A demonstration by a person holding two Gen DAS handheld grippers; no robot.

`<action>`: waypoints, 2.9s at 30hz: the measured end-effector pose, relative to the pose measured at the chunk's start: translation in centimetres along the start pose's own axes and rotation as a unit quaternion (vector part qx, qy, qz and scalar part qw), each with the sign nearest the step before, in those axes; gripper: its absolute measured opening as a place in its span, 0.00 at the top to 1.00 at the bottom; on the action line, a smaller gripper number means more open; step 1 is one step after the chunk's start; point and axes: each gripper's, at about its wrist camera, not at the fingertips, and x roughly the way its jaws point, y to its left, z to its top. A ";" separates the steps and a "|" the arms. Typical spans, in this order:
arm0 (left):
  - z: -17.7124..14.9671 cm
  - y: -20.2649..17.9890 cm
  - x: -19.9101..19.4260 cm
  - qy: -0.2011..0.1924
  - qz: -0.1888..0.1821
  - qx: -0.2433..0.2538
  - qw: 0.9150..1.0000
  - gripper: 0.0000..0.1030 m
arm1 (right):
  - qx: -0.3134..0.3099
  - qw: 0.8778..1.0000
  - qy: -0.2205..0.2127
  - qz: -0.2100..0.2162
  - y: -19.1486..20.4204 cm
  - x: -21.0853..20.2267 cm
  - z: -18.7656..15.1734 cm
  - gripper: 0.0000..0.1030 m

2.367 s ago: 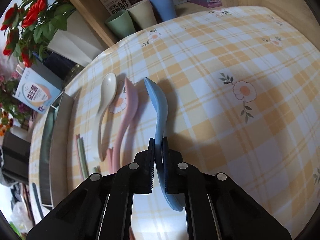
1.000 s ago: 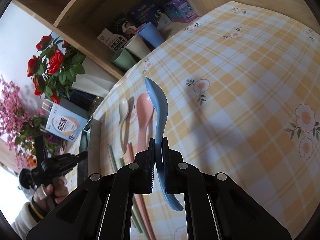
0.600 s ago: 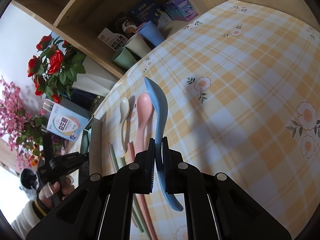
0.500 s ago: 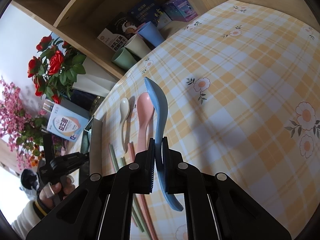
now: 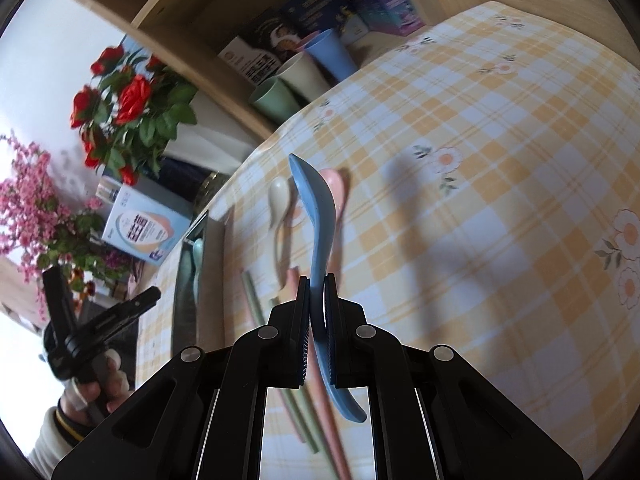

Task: Organize utensils
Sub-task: 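Lower the blue spoon into the steel tray and open right gripper, then move left gripper toward a pink chopstick while right gripper approaches the pink spoon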

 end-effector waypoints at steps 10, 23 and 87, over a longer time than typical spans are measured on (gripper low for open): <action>-3.4 4.1 -4.2 -0.028 -0.002 0.004 1.000 0.09 | -0.052 0.997 0.061 0.021 7.5 4.7 0.4 0.93; -5.2 10.4 -5.2 -0.045 0.017 -0.069 0.996 0.06 | -0.104 0.983 0.150 0.019 19.9 16.9 0.3 0.93; -8.7 -10.9 0.8 0.038 -0.059 -0.027 0.997 0.78 | -0.240 0.968 -0.036 -0.068 1.7 1.9 -2.9 0.91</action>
